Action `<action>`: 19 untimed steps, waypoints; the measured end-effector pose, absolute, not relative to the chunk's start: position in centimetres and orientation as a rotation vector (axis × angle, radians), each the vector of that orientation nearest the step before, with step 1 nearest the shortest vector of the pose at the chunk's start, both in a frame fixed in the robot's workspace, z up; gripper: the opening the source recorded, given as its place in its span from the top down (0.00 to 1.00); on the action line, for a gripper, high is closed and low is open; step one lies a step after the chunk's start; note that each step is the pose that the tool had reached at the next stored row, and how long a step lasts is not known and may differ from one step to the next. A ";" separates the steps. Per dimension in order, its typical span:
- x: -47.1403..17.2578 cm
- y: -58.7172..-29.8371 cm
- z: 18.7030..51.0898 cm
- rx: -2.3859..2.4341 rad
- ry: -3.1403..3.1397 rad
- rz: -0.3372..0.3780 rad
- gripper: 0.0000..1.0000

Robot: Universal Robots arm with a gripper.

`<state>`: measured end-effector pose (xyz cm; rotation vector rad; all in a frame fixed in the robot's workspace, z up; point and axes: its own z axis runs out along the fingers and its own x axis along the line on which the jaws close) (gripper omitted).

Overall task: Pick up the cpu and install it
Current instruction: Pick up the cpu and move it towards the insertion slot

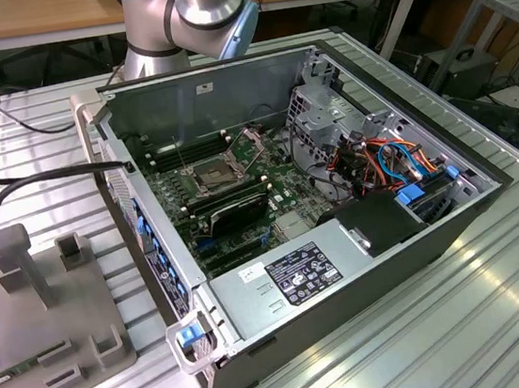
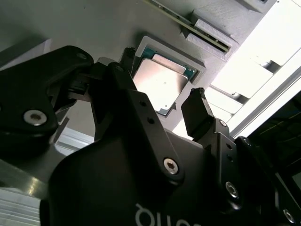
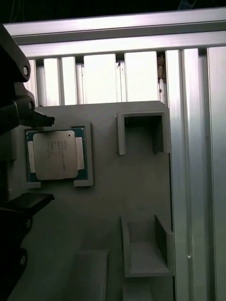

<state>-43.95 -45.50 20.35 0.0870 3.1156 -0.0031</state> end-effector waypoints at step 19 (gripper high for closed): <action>-44.0 -45.1 19.8 0.087 3.116 -0.003 0.32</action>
